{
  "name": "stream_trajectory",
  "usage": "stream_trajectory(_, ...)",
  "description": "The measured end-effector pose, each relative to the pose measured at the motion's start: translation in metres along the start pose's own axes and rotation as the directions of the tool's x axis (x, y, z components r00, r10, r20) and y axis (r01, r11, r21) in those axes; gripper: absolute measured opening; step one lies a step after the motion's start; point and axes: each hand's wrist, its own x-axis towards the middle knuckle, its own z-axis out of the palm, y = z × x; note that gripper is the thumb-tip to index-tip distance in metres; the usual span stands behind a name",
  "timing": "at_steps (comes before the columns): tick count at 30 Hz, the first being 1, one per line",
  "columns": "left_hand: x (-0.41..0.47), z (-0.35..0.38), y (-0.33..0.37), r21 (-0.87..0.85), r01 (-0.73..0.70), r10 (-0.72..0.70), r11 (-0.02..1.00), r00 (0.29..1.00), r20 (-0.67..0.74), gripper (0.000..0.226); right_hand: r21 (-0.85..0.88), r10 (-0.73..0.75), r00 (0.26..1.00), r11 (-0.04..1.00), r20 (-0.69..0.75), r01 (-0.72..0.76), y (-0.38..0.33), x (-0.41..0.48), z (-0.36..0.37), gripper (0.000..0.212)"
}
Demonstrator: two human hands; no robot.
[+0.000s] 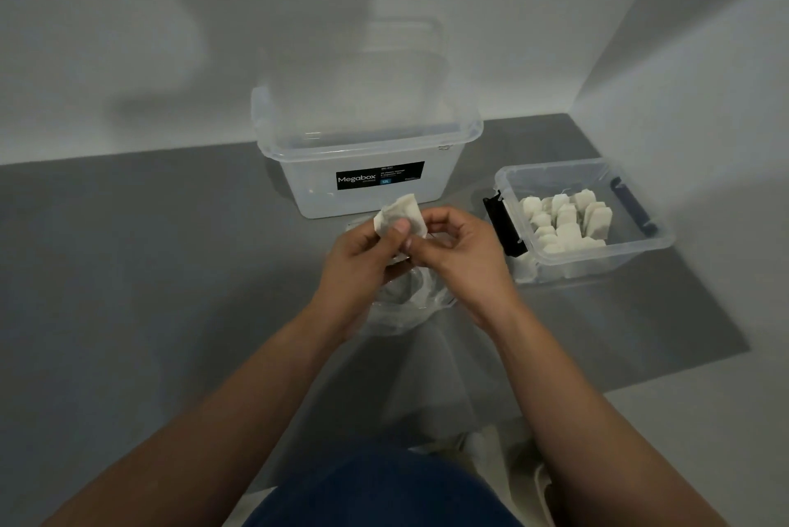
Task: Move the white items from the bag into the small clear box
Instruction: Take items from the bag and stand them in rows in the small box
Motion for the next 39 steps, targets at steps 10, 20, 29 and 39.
stream_trajectory(10,0.01,0.033,0.007,-0.019,-0.005,0.006,1.0,1.0,0.005,0.023,-0.117,-0.018,0.998,0.993,-0.068,0.01,-0.017,-0.001,-0.051,0.015)
stream_trajectory(20,0.023,0.064,0.011,-0.024,0.055,-0.056,0.998,0.998,-0.009,0.016,-0.302,-0.071,0.992,0.953,-0.108,0.035,-0.04,0.004,-0.098,0.01)
stream_trajectory(29,0.025,0.092,0.02,0.224,0.131,-0.2,0.966,0.925,0.323,0.036,-0.839,-0.015,0.882,0.3,0.471,0.454,-0.098,0.024,-0.14,0.021)
stream_trajectory(39,0.032,0.123,0.016,0.043,0.065,-0.073,0.997,0.973,0.22,0.03,-0.777,-0.152,0.932,0.518,0.328,0.358,-0.106,0.021,-0.176,0.014)
